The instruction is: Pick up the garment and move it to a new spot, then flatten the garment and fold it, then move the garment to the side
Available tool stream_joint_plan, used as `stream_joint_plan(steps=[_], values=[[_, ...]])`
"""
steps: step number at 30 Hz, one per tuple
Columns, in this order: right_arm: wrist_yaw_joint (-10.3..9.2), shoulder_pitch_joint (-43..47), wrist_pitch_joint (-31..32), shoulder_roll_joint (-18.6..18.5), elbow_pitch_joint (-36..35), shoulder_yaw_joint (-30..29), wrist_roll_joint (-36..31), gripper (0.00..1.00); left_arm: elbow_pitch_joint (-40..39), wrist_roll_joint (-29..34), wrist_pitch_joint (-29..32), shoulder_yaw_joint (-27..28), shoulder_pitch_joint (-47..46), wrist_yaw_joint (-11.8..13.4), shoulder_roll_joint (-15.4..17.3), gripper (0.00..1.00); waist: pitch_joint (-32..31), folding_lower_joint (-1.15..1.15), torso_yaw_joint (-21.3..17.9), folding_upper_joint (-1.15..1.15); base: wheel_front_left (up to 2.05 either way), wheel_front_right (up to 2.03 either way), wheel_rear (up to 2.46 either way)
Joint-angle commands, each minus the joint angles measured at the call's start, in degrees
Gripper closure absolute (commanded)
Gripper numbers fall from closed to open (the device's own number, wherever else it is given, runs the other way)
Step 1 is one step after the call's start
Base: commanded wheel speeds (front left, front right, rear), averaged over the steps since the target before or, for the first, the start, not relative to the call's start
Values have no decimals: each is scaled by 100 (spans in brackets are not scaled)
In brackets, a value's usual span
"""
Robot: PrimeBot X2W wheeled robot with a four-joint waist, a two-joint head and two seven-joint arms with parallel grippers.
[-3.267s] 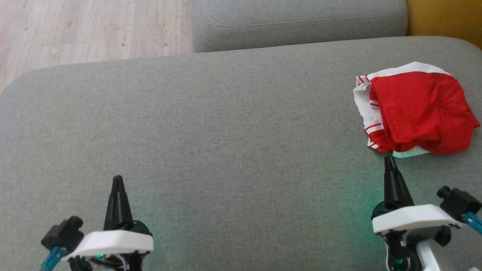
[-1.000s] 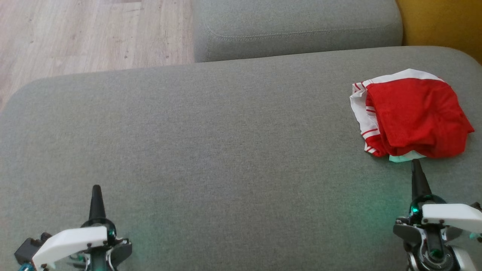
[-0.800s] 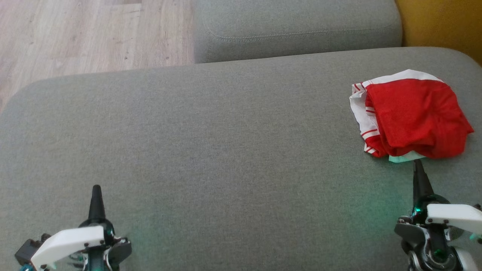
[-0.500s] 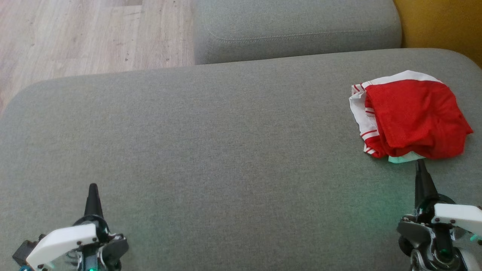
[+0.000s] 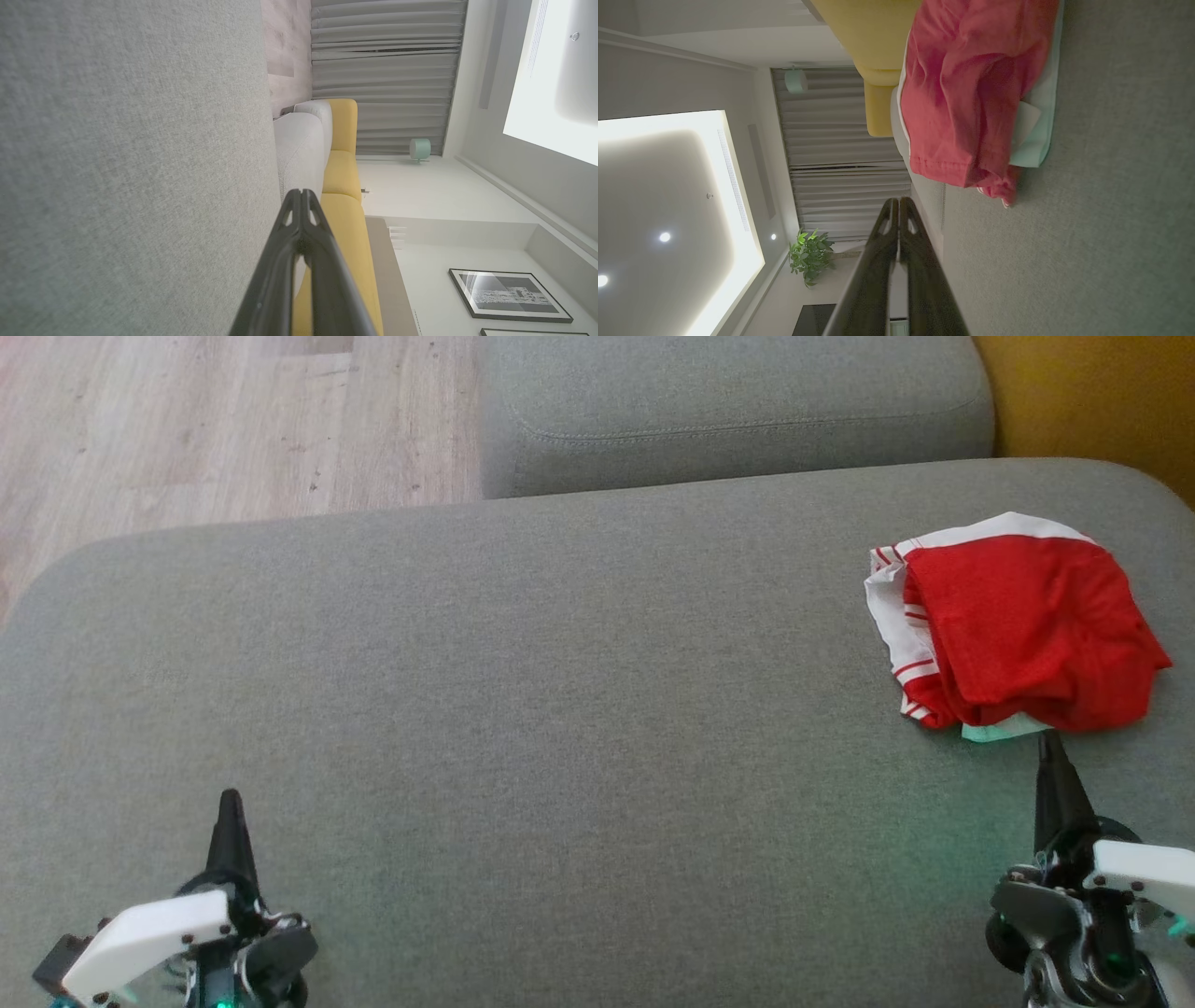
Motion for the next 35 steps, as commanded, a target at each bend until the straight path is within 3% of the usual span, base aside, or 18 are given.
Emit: stream_joint_plan(steps=[1, 35], values=[[-4, -306, 60, -73, -224, 103, 24, 100, -162, -25, 30, 219, -286, -40, 62, 100, 0, 0, 0, 0, 0, 0, 0], [-4, -311, 108, -31, -220, 43, -26, 100, -162, -7, 48, 241, -288, -40, 47, 100, 0, 0, 0, 0, 0, 0, 0]])
